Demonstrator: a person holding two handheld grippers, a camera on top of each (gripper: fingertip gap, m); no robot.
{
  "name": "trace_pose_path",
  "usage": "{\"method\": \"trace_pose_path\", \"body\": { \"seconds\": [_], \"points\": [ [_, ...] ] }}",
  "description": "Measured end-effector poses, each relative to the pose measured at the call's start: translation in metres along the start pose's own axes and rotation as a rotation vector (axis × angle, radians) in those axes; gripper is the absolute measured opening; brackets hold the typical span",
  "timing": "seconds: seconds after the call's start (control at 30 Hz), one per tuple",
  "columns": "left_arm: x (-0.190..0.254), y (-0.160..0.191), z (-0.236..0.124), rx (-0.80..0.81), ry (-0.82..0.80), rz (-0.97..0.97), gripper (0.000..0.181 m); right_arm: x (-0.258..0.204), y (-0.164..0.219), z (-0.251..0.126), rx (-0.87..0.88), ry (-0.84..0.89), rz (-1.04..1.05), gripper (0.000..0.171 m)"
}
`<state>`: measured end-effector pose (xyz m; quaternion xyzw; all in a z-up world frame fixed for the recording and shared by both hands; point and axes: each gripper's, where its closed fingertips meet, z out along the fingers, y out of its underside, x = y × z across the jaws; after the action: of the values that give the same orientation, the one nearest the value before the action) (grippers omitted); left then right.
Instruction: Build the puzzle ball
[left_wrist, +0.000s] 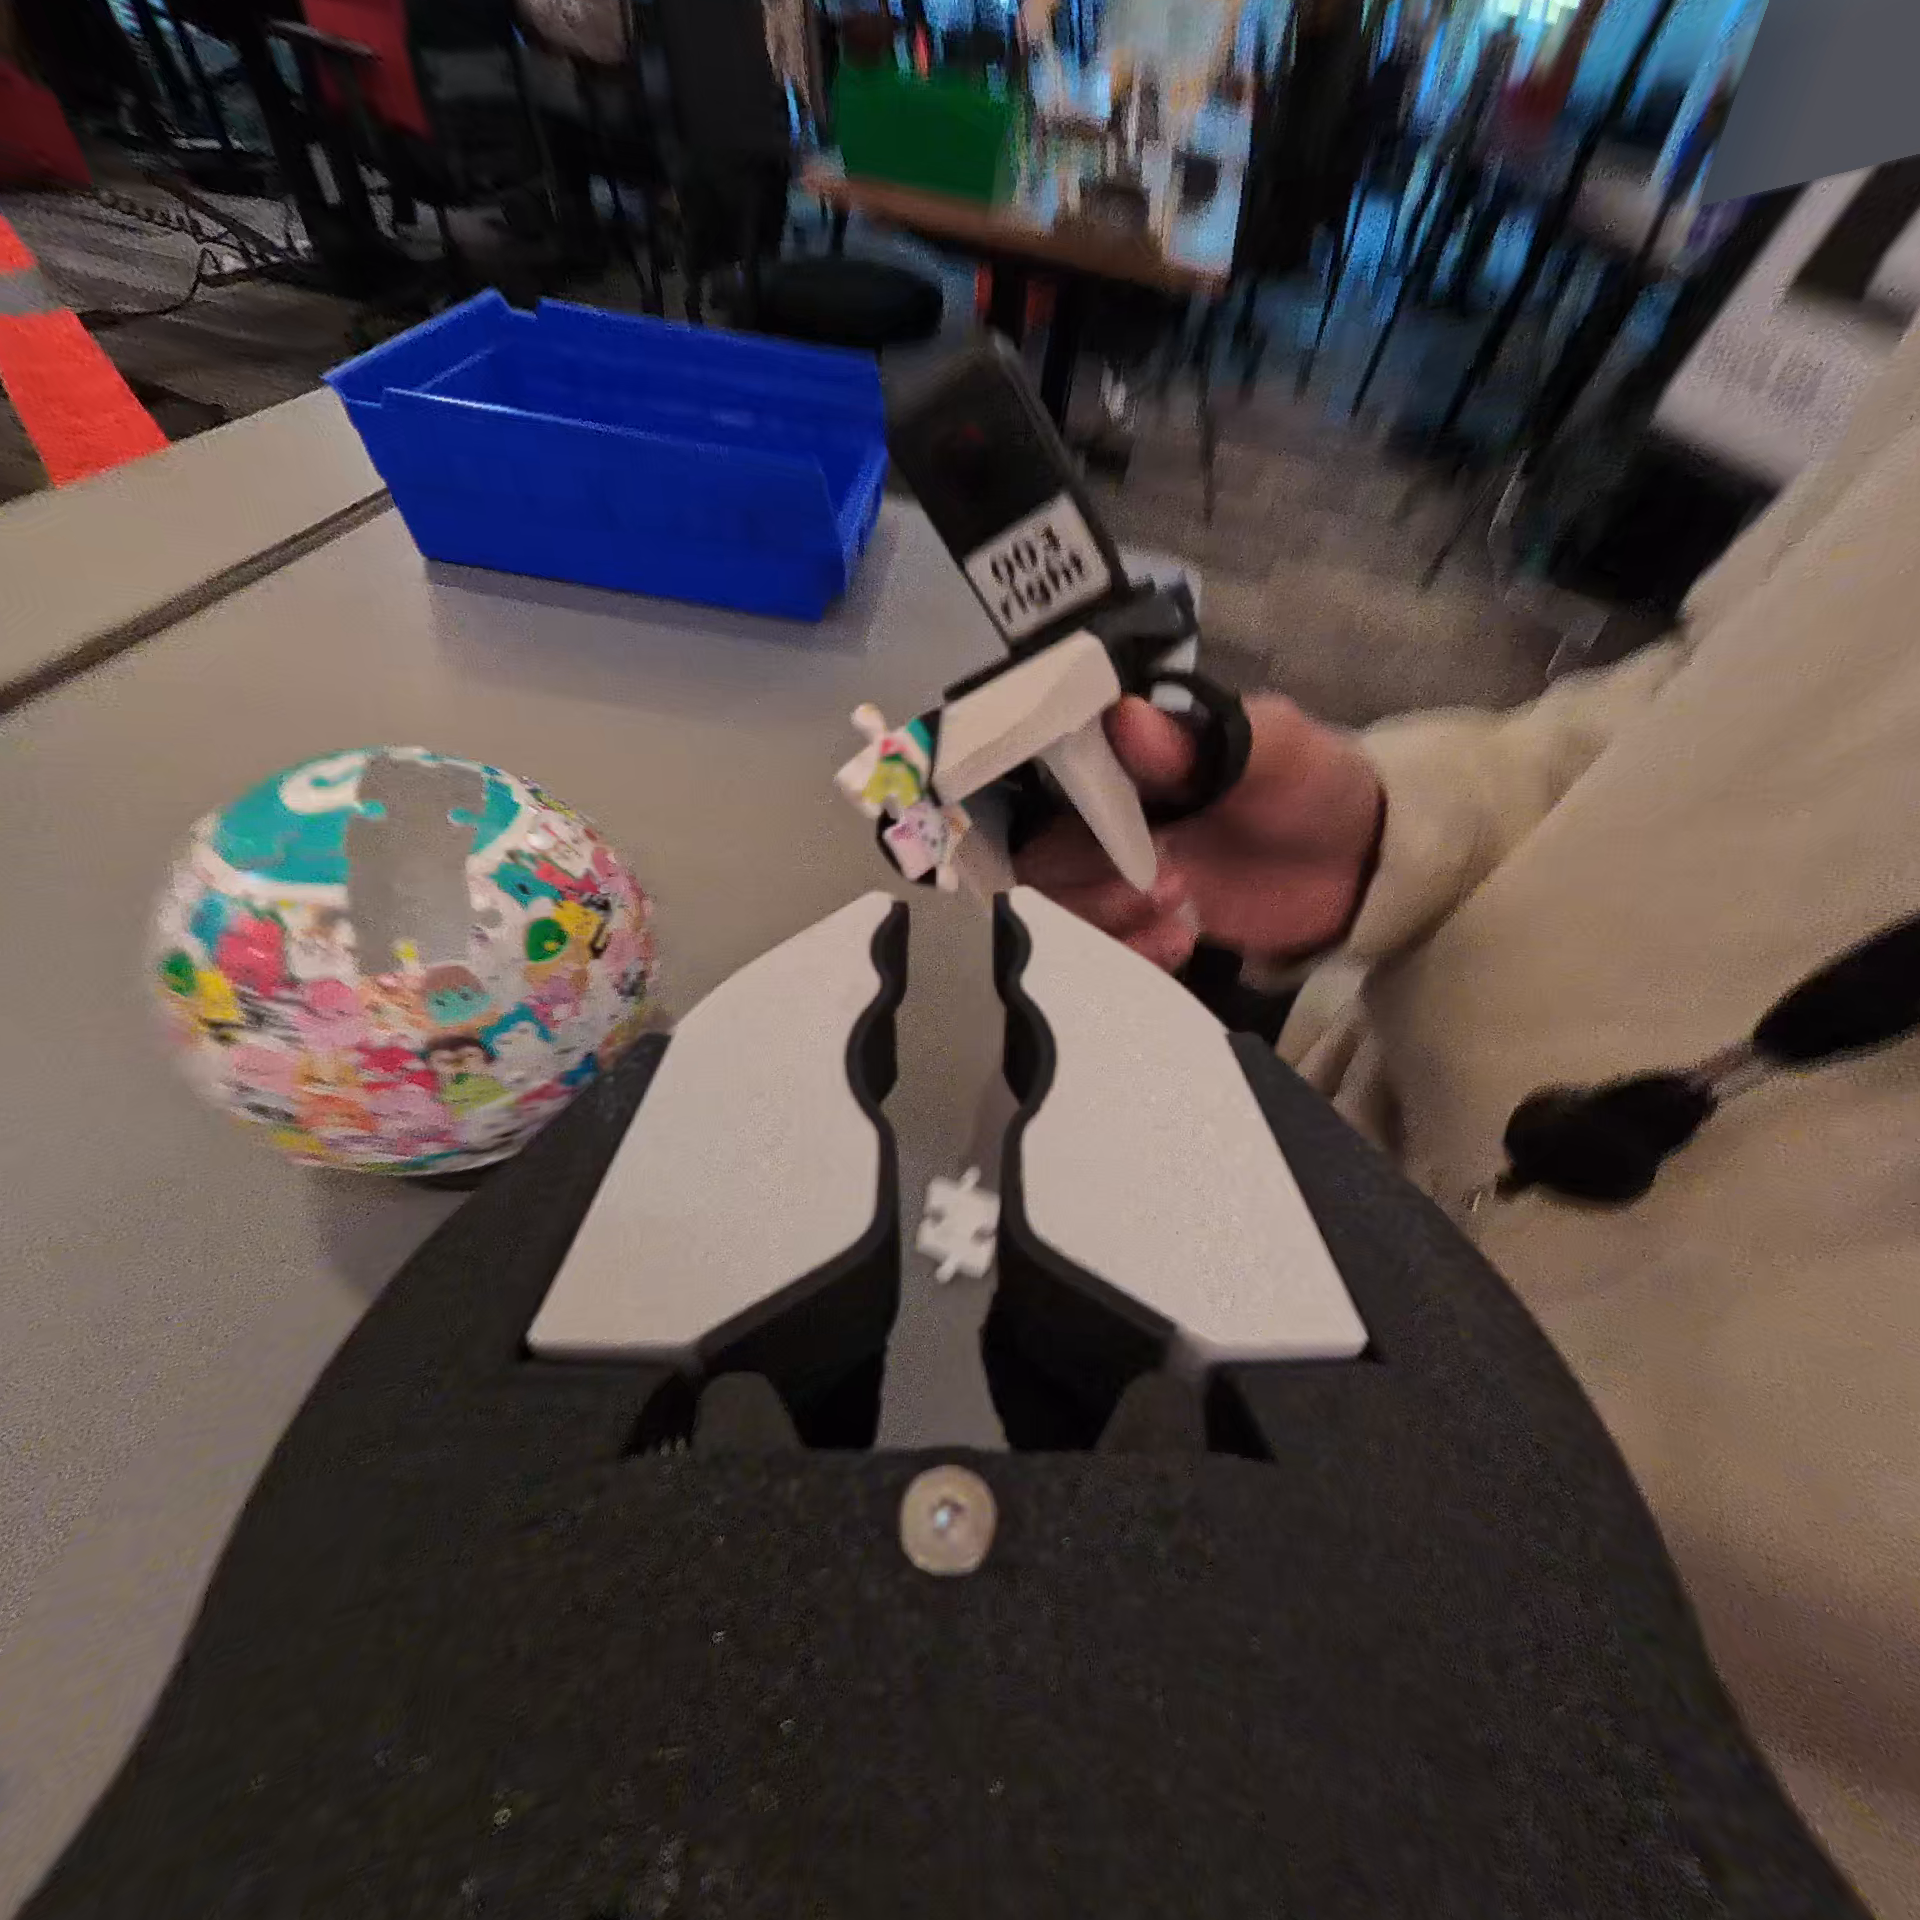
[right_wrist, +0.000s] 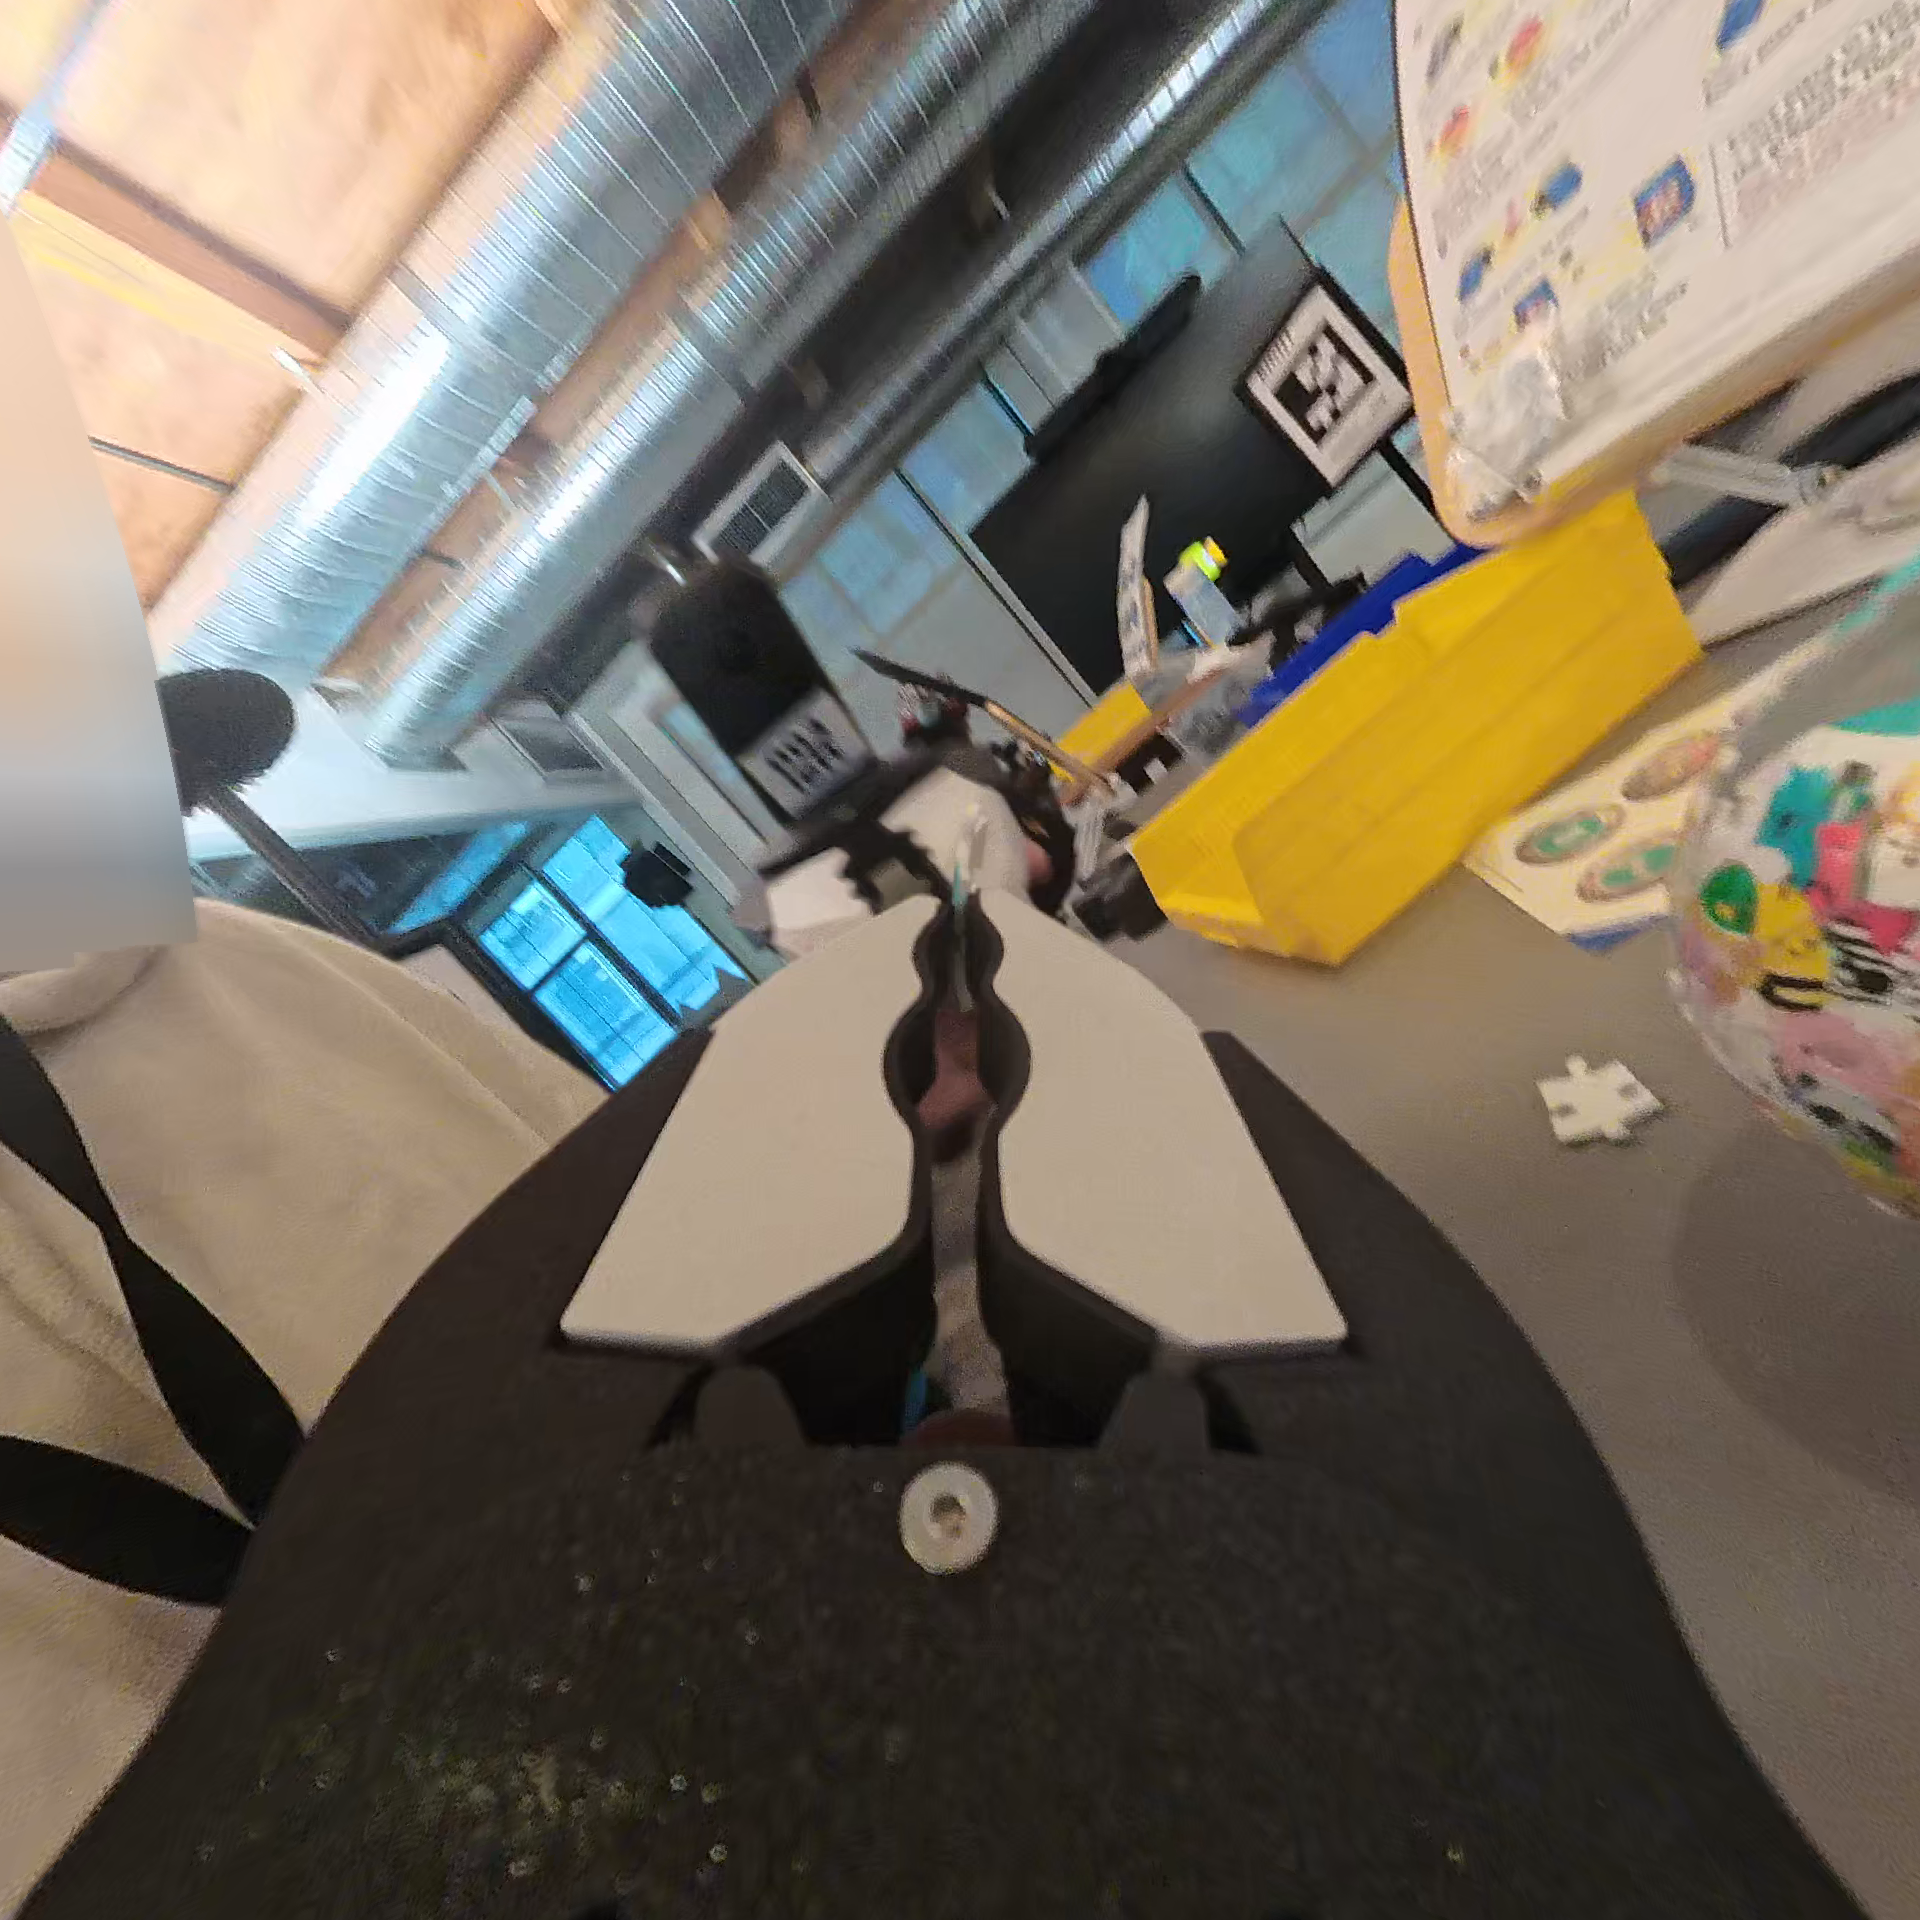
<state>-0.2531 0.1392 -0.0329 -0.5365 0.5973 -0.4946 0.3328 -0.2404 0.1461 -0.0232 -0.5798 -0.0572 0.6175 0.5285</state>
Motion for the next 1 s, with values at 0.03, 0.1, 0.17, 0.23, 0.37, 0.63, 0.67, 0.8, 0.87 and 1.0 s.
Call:
{"method": "trace_pose_path", "body": {
  "seconds": [0.03, 0.1, 0.17, 0.23, 0.37, 0.63, 0.67, 0.8, 0.87, 1.0],
  "points": [
    [-0.003, 0.001, 0.003, 0.06, -0.004, -0.073, 0.016, -0.005, -0.003, 0.002, 0.047, -0.042, 0.006, 0.001],
    [-0.002, 0.002, 0.007, 0.161, 0.002, -0.151, 0.018, -0.007, -0.002, 0.006, 0.098, -0.072, 0.028, 0.001],
    [0.001, -0.002, 0.008, 0.242, 0.009, -0.207, 0.017, -0.006, 0.005, 0.009, 0.093, -0.078, 0.041, 0.002],
    [0.003, -0.002, 0.01, 0.262, 0.004, -0.236, 0.011, -0.005, 0.009, 0.009, 0.107, -0.088, 0.058, 0.002],
    [0.006, 0.004, 0.008, 0.227, 0.069, -0.3, 0.002, -0.002, 0.015, 0.009, 0.077, -0.084, 0.058, 0.005],
    [-0.006, -0.003, 0.002, 0.296, 0.139, -0.424, 0.002, 0.005, 0.012, 0.004, -0.15, -0.011, -0.123, 0.006],
    [-0.008, -0.006, 0.002, 0.331, 0.141, -0.437, 0.002, 0.006, 0.008, 0.005, -0.15, -0.002, -0.134, 0.001],
    [-0.019, -0.008, 0.004, 0.424, 0.118, -0.485, 0.002, 0.014, 0.001, 0.007, -0.216, 0.049, -0.104, 0.0],
    [-0.023, -0.009, 0.003, 0.464, 0.114, -0.504, 0.002, 0.018, -0.002, 0.009, -0.263, 0.067, -0.096, 0.0],
    [-0.03, -0.017, -0.001, 0.555, 0.145, -0.532, 0.002, 0.018, -0.01, 0.016, -0.35, 0.06, -0.111, 0.0]
  ]
}}
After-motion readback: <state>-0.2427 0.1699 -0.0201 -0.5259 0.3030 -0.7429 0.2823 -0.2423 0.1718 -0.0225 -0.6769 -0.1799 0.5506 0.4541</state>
